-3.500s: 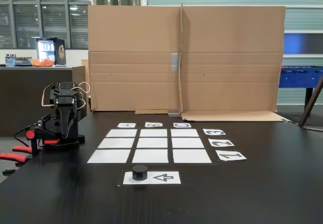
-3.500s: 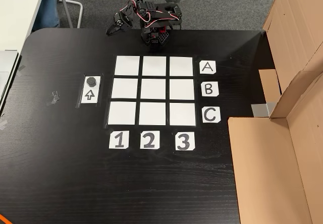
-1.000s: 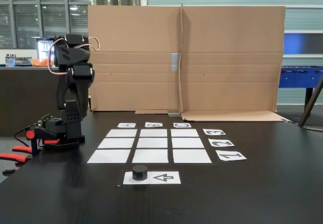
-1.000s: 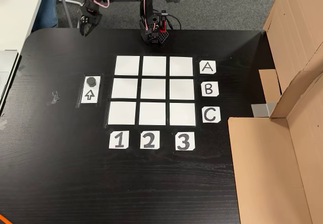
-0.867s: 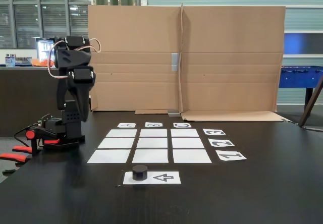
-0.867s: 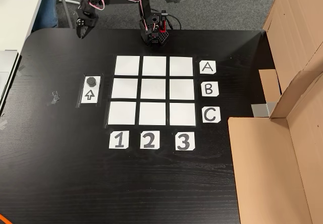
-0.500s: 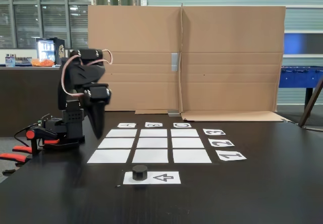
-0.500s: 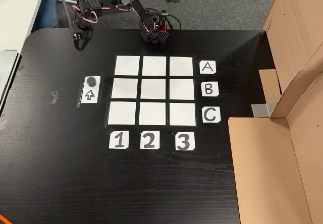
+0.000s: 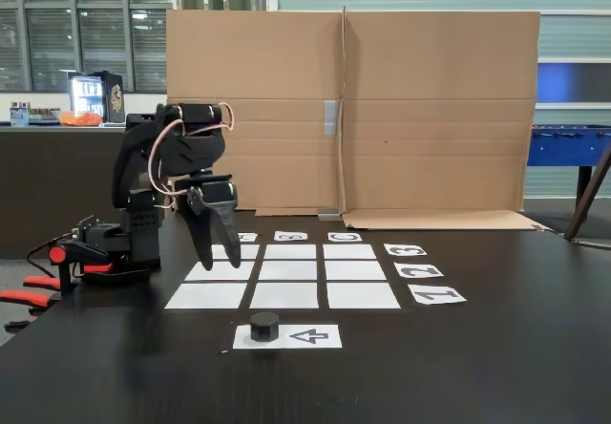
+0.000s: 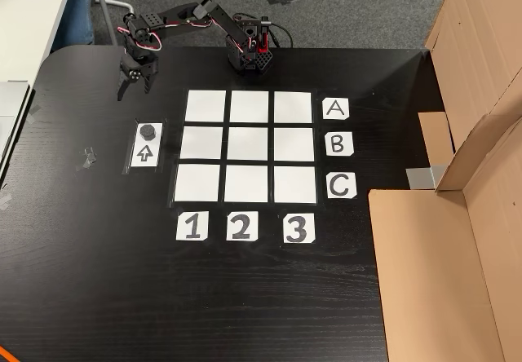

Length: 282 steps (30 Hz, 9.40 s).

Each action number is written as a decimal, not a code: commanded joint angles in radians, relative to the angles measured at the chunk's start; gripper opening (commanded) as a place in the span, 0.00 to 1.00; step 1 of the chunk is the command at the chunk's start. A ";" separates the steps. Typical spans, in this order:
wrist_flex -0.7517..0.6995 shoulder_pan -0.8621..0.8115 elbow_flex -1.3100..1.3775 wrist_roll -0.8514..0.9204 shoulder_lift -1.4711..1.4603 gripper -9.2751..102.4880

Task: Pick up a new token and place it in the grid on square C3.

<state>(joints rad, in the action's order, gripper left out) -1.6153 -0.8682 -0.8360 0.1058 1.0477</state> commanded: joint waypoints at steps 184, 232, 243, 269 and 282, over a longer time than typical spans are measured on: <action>0.163 1.241 0.581 -0.440 -0.509 0.08; 0.209 1.292 0.672 -0.440 -0.601 0.58; 0.377 1.266 0.209 -0.448 -0.153 0.69; 0.515 0.574 -0.818 -0.224 0.913 0.43; 0.807 0.081 -1.266 -0.126 1.252 0.08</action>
<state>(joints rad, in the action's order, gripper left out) -0.9480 -0.6918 -1.9727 -0.0460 2.2304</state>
